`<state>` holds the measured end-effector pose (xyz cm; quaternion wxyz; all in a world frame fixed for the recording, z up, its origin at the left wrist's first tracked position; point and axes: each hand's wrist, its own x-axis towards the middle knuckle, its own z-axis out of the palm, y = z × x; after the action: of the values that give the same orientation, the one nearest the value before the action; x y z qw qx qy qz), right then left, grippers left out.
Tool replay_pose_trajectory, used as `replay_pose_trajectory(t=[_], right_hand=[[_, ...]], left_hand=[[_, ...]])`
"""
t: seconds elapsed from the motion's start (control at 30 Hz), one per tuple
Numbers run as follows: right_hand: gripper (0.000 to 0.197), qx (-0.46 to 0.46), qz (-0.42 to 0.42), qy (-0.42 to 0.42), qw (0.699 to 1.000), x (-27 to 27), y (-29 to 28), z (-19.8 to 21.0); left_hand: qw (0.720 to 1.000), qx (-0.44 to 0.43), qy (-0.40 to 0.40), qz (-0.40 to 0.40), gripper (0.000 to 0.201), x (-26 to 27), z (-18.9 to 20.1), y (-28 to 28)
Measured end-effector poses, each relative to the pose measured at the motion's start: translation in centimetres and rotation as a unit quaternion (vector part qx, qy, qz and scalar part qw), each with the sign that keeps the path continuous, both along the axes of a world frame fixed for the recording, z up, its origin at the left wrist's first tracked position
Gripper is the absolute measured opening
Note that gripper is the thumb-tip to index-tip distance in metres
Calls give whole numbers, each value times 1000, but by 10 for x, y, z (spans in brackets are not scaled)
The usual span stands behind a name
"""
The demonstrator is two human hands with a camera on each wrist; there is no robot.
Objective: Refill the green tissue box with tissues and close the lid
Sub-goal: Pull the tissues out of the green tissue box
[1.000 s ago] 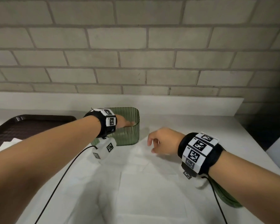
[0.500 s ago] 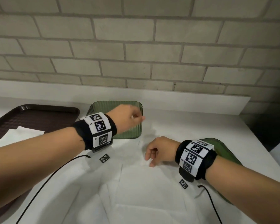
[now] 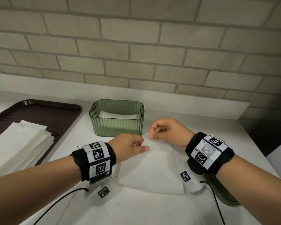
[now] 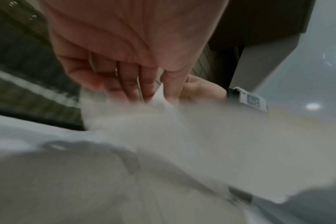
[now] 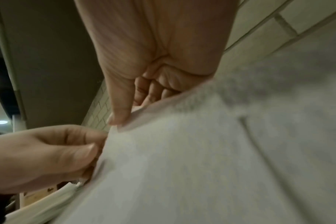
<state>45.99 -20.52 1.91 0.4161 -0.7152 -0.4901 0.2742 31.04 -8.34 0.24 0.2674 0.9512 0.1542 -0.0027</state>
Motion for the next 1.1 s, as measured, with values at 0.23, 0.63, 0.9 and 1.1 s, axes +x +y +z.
replay_pose_trajectory(t=[0.23,0.63,0.9,1.1], right_hand=[[15,77,-33,29,996,-6,1,8],[39,-96,-58,44,993,12,-22,-19],[57,-271,45,-111,955,-18,-44,-27],[43,-319,109,-221,915,-33,-43,-29]], left_hand=[[994,-33,-106,17,42,6,13,1],[965,-77,-161,194,24,-1,53,75],[927,-73,-148,336,48,6,60,113],[937,0,-41,347,46,15,59,134]])
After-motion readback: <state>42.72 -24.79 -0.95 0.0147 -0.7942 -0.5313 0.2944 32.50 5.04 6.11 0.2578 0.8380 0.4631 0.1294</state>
